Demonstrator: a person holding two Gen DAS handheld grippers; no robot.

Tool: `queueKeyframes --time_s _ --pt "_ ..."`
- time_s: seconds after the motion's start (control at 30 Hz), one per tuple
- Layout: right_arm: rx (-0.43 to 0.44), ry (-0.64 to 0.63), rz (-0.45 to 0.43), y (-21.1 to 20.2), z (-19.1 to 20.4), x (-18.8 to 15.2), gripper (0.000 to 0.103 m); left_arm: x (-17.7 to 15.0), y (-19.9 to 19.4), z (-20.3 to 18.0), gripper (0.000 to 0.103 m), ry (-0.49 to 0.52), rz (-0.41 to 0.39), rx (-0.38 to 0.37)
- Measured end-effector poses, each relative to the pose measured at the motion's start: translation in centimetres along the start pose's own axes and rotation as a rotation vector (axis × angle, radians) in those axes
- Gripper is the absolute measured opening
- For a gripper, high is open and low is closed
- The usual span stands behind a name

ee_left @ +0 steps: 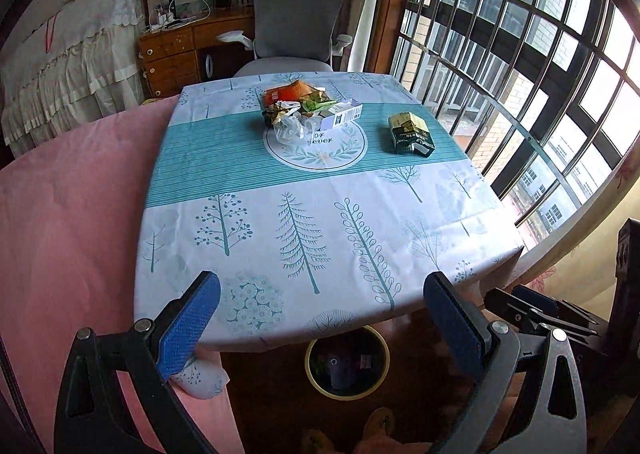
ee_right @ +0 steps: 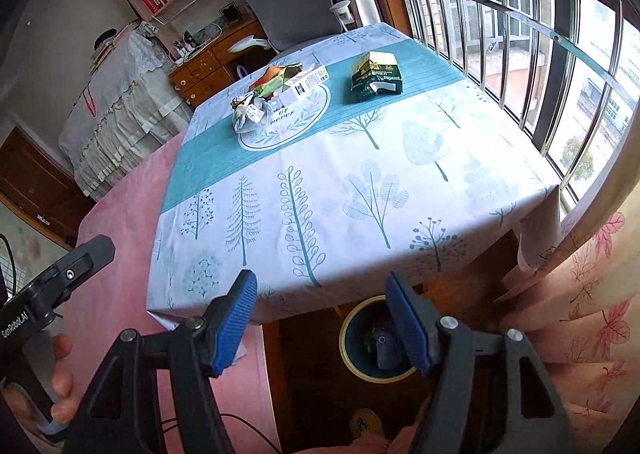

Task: Collect trash
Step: 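Raise both tools back toward the remaining table trash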

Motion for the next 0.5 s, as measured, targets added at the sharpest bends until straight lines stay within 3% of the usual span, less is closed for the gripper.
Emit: queueKeyframes --time_s 0.17,0.5 --pt "0.008 -0.022 -0.047 -1.0 1.5 2.2 0.067 1.8 -0.6 0.9 0.101 0.012 -0.012 -0.001" --pt "0.042 -0.103 -0.035 -0.6 4.4 9.1 0.067 6.5 -0.1 2.7 0.101 -0.072 -0.021 0.004"
Point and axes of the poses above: each gripper's, at about its wrist camera, not at the fingertips, and y roughly the way its jaws point, z to its left, x to its top, the point moved 1 cm from there along y, roughly the way its jaws point, and after that the axes turned 11 degrees about z, right-handed, at the moved point
